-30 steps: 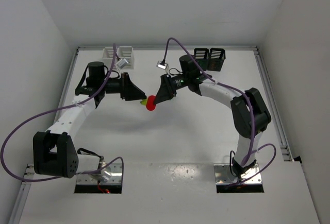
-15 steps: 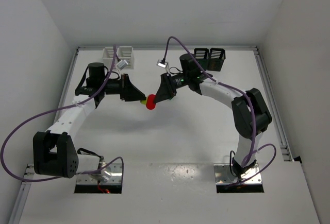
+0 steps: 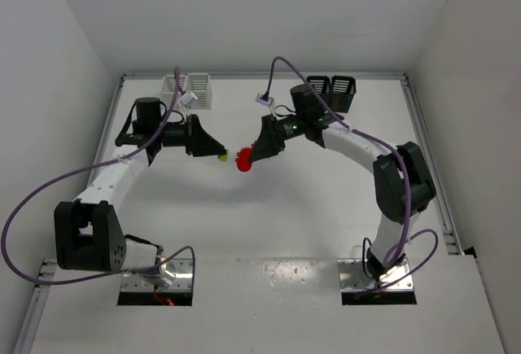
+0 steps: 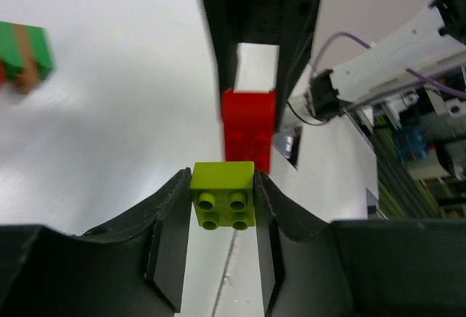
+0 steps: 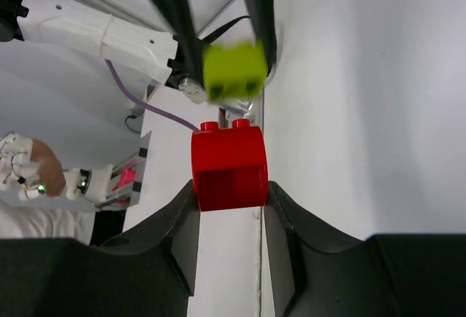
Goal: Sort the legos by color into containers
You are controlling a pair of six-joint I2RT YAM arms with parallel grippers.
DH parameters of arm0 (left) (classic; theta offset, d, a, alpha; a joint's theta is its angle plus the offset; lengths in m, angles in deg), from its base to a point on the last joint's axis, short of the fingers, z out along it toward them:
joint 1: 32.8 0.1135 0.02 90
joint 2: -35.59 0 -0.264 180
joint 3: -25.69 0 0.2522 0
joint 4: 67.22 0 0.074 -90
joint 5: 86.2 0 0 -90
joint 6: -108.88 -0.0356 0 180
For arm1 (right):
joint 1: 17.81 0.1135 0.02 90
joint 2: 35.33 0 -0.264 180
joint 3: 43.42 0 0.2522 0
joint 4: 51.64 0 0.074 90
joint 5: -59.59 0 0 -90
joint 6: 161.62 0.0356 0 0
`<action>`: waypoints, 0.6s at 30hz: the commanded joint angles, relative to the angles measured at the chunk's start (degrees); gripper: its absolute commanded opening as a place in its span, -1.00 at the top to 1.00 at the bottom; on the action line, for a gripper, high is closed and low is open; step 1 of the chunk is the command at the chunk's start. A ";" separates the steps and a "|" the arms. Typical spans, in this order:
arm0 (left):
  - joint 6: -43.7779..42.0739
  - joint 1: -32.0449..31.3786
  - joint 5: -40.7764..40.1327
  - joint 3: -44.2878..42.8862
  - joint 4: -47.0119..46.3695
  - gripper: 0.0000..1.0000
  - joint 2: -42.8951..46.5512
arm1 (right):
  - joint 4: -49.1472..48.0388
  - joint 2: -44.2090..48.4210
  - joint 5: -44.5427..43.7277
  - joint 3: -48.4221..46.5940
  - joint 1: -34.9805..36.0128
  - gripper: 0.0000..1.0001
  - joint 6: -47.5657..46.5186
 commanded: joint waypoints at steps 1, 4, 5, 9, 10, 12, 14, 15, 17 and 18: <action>-3.90 5.63 1.03 -4.97 1.41 1.00 -0.74 | 3.50 5.23 0.79 1.40 -4.03 0.99 -6.19; -5.13 8.62 -2.10 -9.45 1.42 1.00 -2.85 | 7.01 6.03 -0.44 1.93 -6.23 0.99 -9.45; -5.65 8.63 -4.22 -11.03 1.42 1.00 -3.64 | 8.07 6.55 -0.45 1.93 -6.23 0.99 -10.41; -7.59 7.14 -20.72 -22.17 0.71 1.00 -12.13 | 13.16 7.69 -6.39 2.55 -8.34 0.99 -15.25; -8.11 6.61 -28.07 -24.03 -0.51 1.00 -14.00 | 13.70 7.70 -7.81 2.55 -8.34 0.99 -15.78; -8.12 5.21 -33.83 -29.11 -1.22 1.00 -20.21 | 14.40 8.49 -12.65 3.16 -8.96 0.99 -16.48; -7.50 4.59 -40.17 -32.82 -1.74 1.00 -24.54 | 14.93 9.89 -17.48 3.16 -9.57 1.00 -16.49; -5.59 4.58 -42.62 -35.89 -1.75 1.00 -28.13 | 14.93 9.89 -18.71 3.68 -10.18 1.00 -17.01; -4.26 3.97 -48.50 -37.67 -4.54 1.00 -30.86 | 14.93 10.42 -21.44 3.69 -10.19 1.00 -17.01; -3.64 3.97 -50.45 -38.20 -5.87 1.00 -31.94 | 14.93 11.03 -21.45 3.69 -10.79 1.00 -17.01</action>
